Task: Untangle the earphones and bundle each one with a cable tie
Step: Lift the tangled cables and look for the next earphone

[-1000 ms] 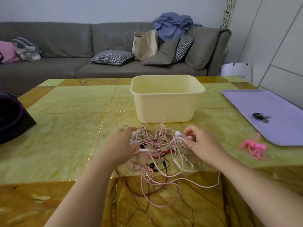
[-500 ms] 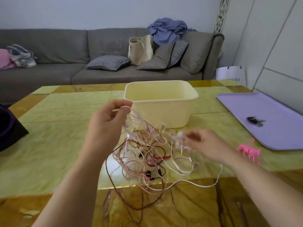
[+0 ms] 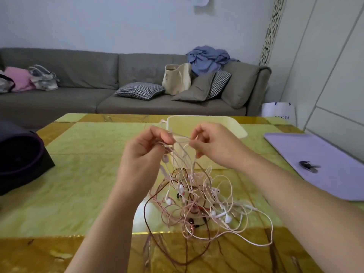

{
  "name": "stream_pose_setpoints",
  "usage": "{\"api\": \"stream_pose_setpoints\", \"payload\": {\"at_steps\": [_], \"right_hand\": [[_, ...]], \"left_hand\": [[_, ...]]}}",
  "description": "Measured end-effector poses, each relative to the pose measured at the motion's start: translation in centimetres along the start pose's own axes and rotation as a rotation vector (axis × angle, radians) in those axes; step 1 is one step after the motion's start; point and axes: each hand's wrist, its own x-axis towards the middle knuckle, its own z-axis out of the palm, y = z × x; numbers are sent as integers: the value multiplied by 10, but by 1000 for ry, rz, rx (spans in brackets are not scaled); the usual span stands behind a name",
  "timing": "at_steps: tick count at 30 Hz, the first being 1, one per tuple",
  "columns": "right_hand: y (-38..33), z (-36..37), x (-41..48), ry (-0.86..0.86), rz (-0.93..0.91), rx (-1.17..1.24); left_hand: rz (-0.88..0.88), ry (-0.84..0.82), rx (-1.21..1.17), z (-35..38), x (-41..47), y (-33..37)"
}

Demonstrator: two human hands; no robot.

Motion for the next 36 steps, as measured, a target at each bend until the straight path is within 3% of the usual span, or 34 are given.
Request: {"api": "stream_pose_setpoints", "payload": {"at_steps": [2,4,6,9,11,15,20,25,29,32,34,36], "right_hand": [[-3,-11,6,130,11,8],[-9,-17,10,123,47,114],[-20,-12,11,-79,76,255],[-32,7,9,-404,36,172],[-37,15,6,-434,6,112],[-36,-1,9,-169,81,213],[-44,-24,23,75,29,-54],[-63,-54,51,397,128,149],[-66,-53,51,588,102,231],[-48,-43,40,424,171,107],[-32,-39,33,149,243,-124],[-25,-35,26,-209,282,-352]], "left_hand": [[25,55,1,-9,1,1],[29,91,-19,-13,1,3],[41,98,-27,-14,1,6],[60,64,-40,-10,-2,9],[69,72,-39,-11,-4,11],[78,117,66,-24,-2,11],[65,125,242,-24,-2,9],[16,327,293,-41,4,-1],[-90,379,419,-51,5,-9],[-233,395,548,-66,2,-15],[-398,208,669,-72,-1,-12],[-458,1,731,-70,-4,-5]]}}
